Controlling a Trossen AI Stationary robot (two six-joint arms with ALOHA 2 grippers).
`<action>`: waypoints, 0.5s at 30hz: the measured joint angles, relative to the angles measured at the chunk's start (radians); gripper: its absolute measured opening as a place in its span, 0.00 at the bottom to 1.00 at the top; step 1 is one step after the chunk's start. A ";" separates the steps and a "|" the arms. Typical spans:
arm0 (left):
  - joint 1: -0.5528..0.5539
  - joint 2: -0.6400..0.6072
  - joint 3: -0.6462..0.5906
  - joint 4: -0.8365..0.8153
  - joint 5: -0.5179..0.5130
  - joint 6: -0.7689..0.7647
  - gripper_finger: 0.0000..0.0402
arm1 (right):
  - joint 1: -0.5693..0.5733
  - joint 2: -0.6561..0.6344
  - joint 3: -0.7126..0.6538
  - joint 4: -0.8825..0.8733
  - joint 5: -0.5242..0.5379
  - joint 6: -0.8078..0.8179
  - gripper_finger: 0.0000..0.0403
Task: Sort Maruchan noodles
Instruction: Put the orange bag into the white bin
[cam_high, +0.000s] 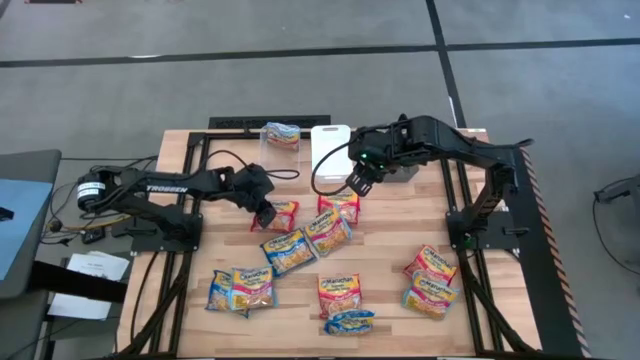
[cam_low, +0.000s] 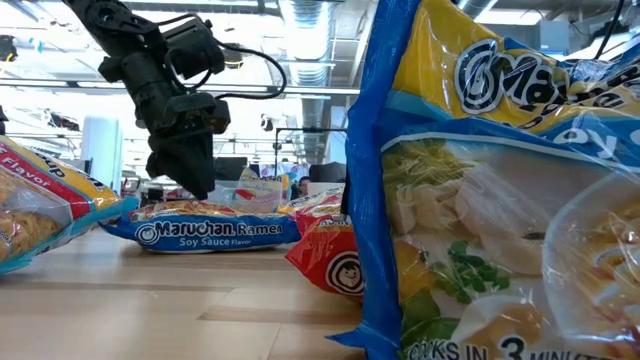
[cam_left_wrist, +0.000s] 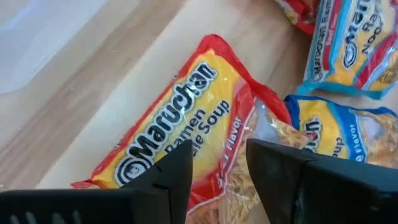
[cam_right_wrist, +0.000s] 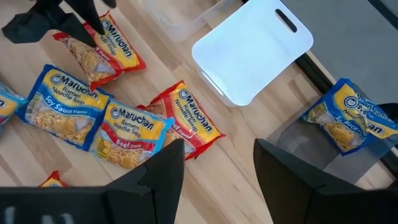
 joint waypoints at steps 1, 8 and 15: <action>-0.005 0.000 0.000 -0.002 -0.002 -0.001 0.34 | 0.000 0.000 0.000 0.000 0.000 0.000 0.54; -0.055 0.027 0.000 -0.011 -0.044 0.000 0.34 | 0.001 0.000 0.000 0.000 0.000 0.000 0.54; -0.096 0.137 0.003 0.022 -0.112 0.013 0.34 | 0.001 0.000 0.000 0.000 0.001 0.000 0.54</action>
